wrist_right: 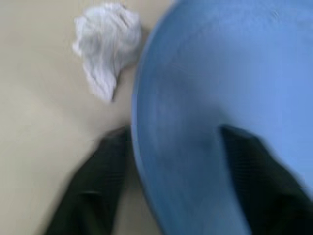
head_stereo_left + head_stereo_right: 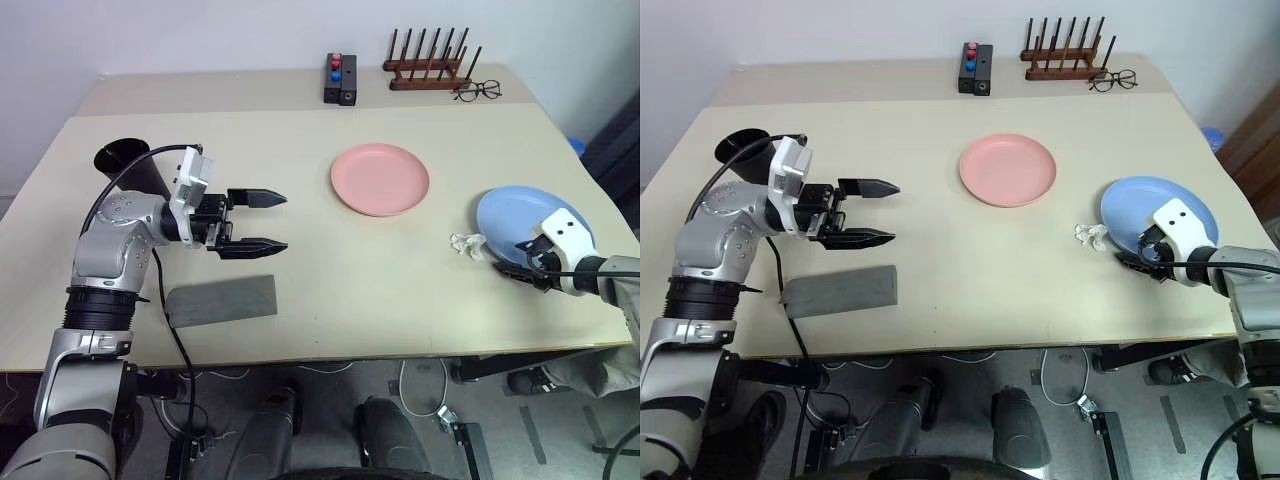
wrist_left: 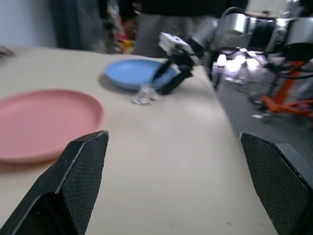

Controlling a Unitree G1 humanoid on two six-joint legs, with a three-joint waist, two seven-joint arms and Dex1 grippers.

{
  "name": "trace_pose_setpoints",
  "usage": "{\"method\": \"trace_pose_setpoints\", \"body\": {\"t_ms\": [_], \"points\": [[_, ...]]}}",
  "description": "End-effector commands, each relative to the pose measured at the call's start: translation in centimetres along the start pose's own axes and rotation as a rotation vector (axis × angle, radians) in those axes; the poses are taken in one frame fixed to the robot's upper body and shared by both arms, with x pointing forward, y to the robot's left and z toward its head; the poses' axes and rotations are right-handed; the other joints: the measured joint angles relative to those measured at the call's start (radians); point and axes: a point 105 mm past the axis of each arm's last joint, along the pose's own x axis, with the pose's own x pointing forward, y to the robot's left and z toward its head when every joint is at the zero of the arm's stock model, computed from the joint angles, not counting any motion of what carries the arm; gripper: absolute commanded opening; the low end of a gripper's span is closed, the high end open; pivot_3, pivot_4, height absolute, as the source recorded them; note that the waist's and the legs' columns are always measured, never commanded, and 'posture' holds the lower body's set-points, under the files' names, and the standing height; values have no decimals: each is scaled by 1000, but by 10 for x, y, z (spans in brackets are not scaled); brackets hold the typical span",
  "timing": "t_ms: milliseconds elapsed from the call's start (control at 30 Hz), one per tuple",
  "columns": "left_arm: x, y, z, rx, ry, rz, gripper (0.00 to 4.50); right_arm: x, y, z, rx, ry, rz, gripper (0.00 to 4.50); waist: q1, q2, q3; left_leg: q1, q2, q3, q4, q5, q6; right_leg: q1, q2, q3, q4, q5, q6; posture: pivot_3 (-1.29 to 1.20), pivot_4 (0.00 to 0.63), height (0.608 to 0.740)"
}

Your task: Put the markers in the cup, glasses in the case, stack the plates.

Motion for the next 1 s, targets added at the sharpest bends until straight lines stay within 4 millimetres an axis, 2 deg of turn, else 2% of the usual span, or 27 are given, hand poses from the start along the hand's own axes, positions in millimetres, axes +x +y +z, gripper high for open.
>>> {"method": "trace_pose_setpoints", "body": {"t_ms": [33, 100, 233, 300, 400, 567, 667, 767, 867, 1000], "points": [[-4, 3, 9, 68, -30, 47, 4500, -1, -9, -3, -38, 23, -41, 1141, 0, 0, 0, 0, 0, 0, 0, 0, 0, 0, 0, 0, 0, 0, 0, 0, 150, 740], [-5, 2, 8, 64, -32, 55, 4500, -1, -12, 1, -30, 9, -51, 145, -1, 0, 0, 0, 0, 0, 0, 0, 0, 1, 0, 0, 0, 0, 0, 0, 150, 740], [-9, 10, 11, 57, -67, 115, 4500, -5, -32, 23, -78, -52, -146, 60, -1, 0, 0, 1, 0, 0, 1, 0, 0, 2, 1, 0, 0, 0, 1, 0, 150, 740], [-10, 14, 12, 64, -74, 147, 4500, -5, -39, 46, -79, -142, -191, 60, -3, 0, 0, 1, 0, 0, 1, 0, 0, 1, 1, 0, 0, 0, 1, 0, 150, 740], [-10, 16, 12, 65, -88, 177, 4500, -3, -32, 84, -49, -305, -160, 60, -7, 0, 0, 1, 0, 0, 0, 0, 0, 1, 1, 0, 0, 0, 1, 0, 150, 740], [-15, 27, 10, 76, -86, 302, 4500, 8, 8, 147, -73, -537, -45, 60, -7, 0, 0, 1, 1, 0, -1, 0, 0, 0, 3, 0, 0, 0, 1, 0, 150, 740], [-20, 34, 11, 71, -97, 379, 4500, 18, 31, 177, -92, -623, -7, 60, -6, 0, 0, 1, 0, -1, 0, 0, 0, 0, 3, 1, 1, 0, 1, 0, 150, 740], [-22, 32, 8, 65, -104, 420, 4500, 30, 57, 206, -117, -697, 52, 60, -6, 0, 0, 1, 0, -1, 0, 1, -1, 0, 3, 1, 1, 0, 1, 0, 150, 740], [-24, 30, 4, 56, -97, 451, 4500, 42, 76, 218, -121, -715, 105, 60, -4, 0, 0, 1, 0, -2, -1, 1, -1, 0, 3, 0, 1, 0, 1, 0, 150, 740], [-26, 24, 2, 38, -111, 492, 4500, 55, 101, 214, -137, -698, 213, 60, -1, 0, 0, 1, 0, -2, -1, 1, -2, 0, 3, 0, 1, 1, 1, 0, 150, 740]]}}
